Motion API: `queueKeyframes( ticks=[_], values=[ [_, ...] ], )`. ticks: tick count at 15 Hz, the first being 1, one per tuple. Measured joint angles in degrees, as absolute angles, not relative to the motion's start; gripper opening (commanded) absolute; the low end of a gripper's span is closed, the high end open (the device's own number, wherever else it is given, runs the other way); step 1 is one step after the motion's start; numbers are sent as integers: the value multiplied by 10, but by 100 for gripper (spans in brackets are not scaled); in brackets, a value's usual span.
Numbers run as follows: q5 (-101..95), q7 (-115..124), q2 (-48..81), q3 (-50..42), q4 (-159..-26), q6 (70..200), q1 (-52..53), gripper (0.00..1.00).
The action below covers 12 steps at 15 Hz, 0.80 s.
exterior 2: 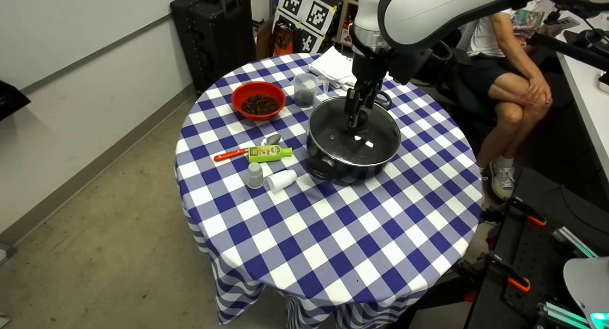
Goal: Remove the glass lid from the black pot
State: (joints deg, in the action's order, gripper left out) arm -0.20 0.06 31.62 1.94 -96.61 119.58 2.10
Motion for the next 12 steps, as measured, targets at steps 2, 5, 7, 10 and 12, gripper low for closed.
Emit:
queueKeyframes(
  ticks=[2, 5, 7, 10, 12],
  values=[
    [-2, 1, 316, 19, -968, 1196, 21, 53],
    [-2, 1, 316, 19, -969, 1197, 23, 31],
    [-3, 1, 314, 19, -969, 1197, 23, 25],
    [-3, 1, 314, 19, -970, 1198, 24, 25],
    [-3, 1, 314, 19, -971, 1198, 24, 25]
  ],
)
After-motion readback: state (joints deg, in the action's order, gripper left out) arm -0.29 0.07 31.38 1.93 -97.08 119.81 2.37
